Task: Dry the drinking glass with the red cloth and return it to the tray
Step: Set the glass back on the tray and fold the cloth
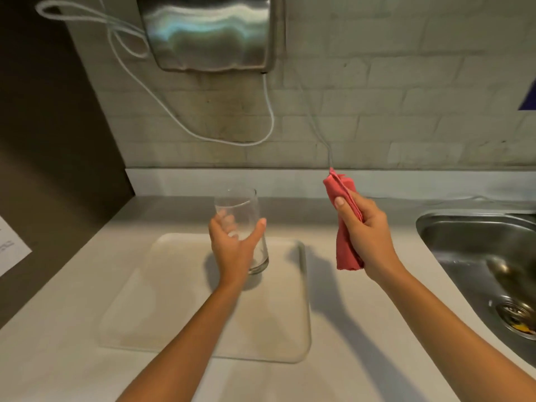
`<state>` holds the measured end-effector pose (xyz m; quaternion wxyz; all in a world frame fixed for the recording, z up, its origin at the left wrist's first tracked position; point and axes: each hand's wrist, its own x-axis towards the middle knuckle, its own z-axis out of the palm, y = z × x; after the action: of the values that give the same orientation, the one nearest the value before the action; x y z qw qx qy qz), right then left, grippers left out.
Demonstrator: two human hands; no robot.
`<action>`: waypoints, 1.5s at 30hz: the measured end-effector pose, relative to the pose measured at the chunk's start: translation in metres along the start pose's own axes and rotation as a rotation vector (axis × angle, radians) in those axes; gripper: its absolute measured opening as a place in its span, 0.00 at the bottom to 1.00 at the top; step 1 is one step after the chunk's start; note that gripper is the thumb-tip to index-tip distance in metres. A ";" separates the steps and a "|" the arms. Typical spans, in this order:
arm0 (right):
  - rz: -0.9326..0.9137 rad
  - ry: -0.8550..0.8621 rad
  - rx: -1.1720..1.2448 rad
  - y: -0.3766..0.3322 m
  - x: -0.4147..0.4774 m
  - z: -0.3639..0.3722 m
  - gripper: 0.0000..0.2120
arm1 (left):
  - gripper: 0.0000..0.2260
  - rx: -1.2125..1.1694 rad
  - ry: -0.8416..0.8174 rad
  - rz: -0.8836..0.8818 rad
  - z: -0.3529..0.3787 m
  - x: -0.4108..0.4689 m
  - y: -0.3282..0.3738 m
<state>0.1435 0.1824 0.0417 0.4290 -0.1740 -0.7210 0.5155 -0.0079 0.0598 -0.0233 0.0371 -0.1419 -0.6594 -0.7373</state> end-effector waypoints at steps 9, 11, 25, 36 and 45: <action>0.097 0.066 -0.095 0.013 -0.023 -0.020 0.13 | 0.40 0.149 -0.041 0.090 0.000 -0.014 -0.041; 0.110 0.076 -0.118 0.015 -0.026 -0.022 0.13 | 0.40 0.161 -0.035 0.087 -0.001 -0.014 -0.045; 0.085 0.058 -0.148 0.022 -0.035 -0.017 0.16 | 0.54 0.193 -0.068 0.109 -0.007 -0.019 -0.053; 0.094 0.093 -0.100 0.028 -0.046 -0.008 0.19 | 0.20 0.224 -0.257 0.540 0.012 -0.041 0.038; 0.055 0.055 -0.028 0.028 -0.058 -0.019 0.14 | 0.09 -0.184 -0.870 -0.357 0.062 -0.069 0.048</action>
<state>0.1864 0.1646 -0.0069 0.4317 -0.2139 -0.7110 0.5122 0.0797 0.1054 0.0106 -0.3824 -0.3247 -0.5598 -0.6596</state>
